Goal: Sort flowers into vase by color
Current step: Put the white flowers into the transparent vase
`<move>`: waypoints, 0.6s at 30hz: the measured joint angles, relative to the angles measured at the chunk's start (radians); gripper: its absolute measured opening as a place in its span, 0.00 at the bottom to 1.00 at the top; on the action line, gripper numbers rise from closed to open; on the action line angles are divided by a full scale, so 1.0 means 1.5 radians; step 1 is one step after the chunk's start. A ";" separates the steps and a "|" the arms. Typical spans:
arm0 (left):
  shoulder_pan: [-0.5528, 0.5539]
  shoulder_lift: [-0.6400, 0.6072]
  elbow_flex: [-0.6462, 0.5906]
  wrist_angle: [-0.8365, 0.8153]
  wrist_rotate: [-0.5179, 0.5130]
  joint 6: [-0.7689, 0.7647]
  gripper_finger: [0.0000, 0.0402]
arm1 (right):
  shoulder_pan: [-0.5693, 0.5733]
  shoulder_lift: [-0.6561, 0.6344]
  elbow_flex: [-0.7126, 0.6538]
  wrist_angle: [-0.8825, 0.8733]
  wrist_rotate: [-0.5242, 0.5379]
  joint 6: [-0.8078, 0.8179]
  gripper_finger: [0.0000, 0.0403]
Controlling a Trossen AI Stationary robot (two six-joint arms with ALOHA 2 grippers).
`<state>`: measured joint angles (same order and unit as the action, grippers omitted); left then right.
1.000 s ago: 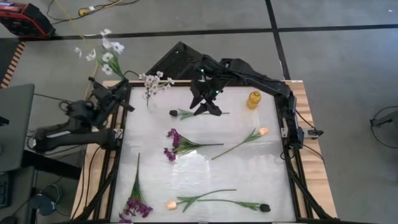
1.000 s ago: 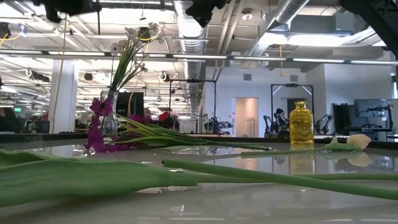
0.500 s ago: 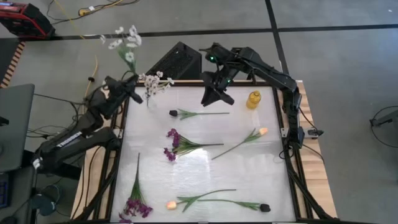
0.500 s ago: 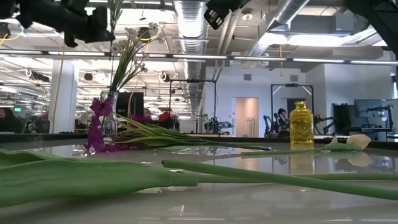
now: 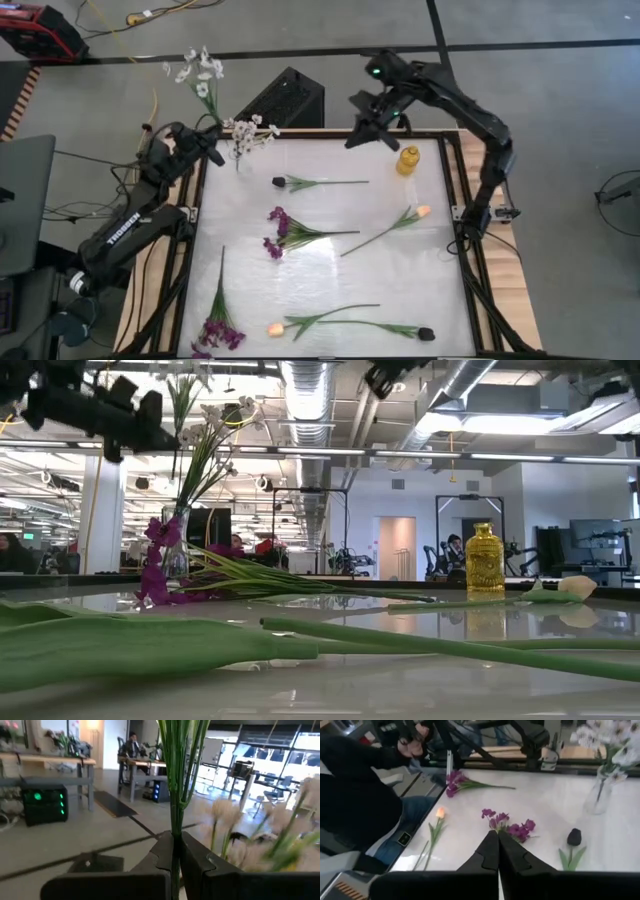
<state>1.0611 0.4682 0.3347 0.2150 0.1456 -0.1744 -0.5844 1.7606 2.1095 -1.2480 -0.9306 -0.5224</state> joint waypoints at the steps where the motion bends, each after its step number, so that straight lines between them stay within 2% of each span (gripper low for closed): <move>1: 0.000 -0.006 -0.024 0.025 0.000 -0.009 0.00 | 0.004 -0.017 -0.009 -0.001 0.011 0.006 0.08; 5: 0.000 -0.046 -0.093 0.130 -0.001 -0.037 0.00 | 0.031 -0.080 -0.060 0.003 0.073 0.026 0.10; 12: -0.001 -0.059 -0.136 0.134 -0.002 -0.050 0.00 | 0.075 -0.178 -0.161 0.040 0.122 0.078 0.05; 18: -0.001 -0.059 -0.153 0.138 0.008 -0.055 0.00 | 0.123 -0.242 -0.253 0.087 0.172 0.124 0.08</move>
<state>1.0588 0.3800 0.1044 0.4227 0.1574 -0.2566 -0.4005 1.3973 1.7295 -1.1171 -0.6723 -0.3364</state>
